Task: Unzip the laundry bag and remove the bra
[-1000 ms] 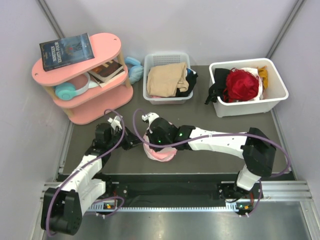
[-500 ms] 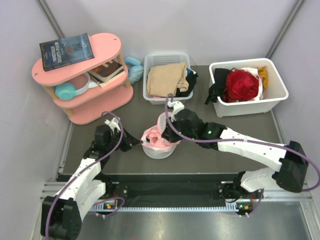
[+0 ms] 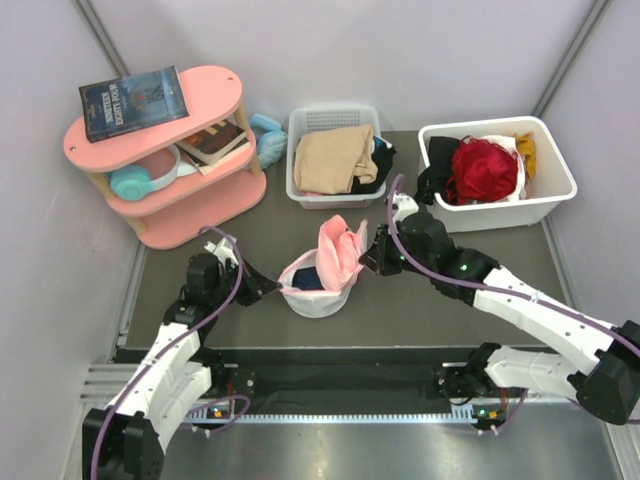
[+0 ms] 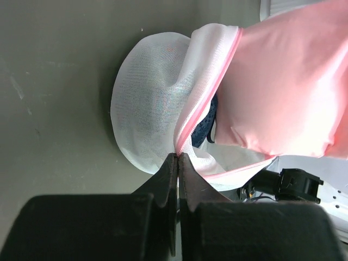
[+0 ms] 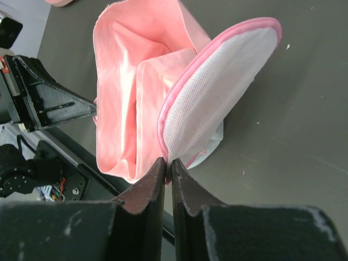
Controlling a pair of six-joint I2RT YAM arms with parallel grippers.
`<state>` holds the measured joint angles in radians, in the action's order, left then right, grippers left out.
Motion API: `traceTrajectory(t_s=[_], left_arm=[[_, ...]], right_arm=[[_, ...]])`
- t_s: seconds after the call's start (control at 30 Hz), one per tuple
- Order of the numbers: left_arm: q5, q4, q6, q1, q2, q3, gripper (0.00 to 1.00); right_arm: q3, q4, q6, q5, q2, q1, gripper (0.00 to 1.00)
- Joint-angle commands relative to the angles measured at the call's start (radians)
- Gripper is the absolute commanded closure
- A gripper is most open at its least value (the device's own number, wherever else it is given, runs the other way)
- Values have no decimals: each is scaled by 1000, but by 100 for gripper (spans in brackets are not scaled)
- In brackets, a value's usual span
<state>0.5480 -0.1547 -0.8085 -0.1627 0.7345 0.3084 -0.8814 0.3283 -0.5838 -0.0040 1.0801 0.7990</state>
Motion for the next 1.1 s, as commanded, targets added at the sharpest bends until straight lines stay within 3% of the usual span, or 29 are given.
traceTrajectory(t_s=[0.0, 0.5, 0.67, 0.73, 0.8, 0.87, 1.0, 1.07], left_arm=[[-14, 1, 9, 2, -15, 17, 100], [-8, 38, -11, 2, 25, 70, 100], [-7, 44, -15, 2, 23, 69, 100], [-6, 43, -17, 2, 25, 67, 100], [-6, 43, -15, 2, 23, 67, 100], [-6, 43, -14, 2, 22, 67, 100], [-11, 44, -12, 2, 26, 67, 100], [-13, 43, -9, 2, 29, 67, 100]], right_arm=[[25, -60, -7, -51, -6, -9, 91], [-44, -158, -11, -148, 213, 98, 89], [-50, -199, -24, -157, 267, 131, 79], [-54, -204, -25, -160, 277, 135, 68], [-54, -213, -25, -162, 284, 134, 64], [-54, -215, -24, -157, 285, 135, 66], [-53, -210, -22, -146, 279, 134, 88], [-56, -201, -19, -143, 270, 135, 94]])
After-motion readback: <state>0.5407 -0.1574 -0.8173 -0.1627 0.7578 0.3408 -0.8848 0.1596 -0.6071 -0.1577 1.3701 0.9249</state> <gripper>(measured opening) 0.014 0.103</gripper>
